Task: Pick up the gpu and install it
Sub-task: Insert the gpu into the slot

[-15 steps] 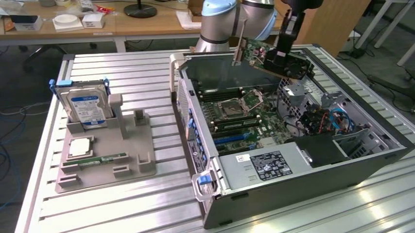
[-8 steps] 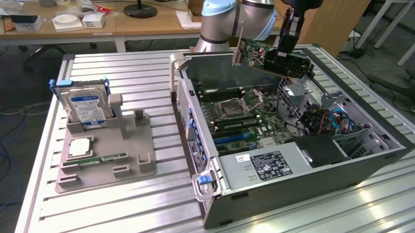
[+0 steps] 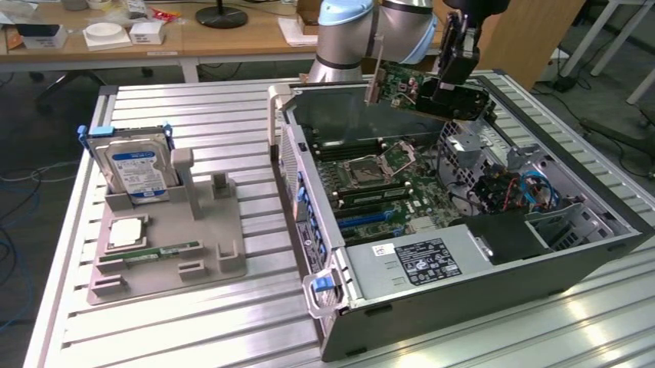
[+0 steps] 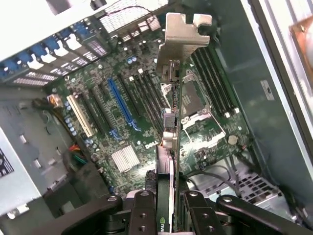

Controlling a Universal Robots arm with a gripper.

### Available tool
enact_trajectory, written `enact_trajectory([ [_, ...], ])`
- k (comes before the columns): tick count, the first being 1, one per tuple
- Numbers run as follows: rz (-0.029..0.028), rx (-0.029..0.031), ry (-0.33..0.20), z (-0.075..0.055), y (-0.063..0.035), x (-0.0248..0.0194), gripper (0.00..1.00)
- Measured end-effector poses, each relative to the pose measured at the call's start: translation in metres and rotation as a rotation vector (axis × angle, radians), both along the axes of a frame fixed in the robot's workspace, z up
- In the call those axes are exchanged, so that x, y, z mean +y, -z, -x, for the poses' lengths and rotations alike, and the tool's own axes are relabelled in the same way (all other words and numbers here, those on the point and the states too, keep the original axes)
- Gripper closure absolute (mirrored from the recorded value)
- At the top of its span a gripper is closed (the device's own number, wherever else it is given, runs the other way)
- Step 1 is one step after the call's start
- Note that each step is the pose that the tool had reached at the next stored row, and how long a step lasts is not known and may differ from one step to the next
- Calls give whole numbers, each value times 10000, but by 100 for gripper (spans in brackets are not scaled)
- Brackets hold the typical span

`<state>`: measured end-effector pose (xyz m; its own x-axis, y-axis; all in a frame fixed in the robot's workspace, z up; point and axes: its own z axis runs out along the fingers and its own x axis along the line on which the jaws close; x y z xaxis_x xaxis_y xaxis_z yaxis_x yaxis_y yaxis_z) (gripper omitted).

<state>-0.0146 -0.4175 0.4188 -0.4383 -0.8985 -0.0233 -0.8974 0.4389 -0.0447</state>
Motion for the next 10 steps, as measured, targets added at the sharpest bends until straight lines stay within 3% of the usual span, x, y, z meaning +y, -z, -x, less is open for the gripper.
enact_trajectory([
  [10, -5, -63, -1406, 0, 5, 0, 74],
])
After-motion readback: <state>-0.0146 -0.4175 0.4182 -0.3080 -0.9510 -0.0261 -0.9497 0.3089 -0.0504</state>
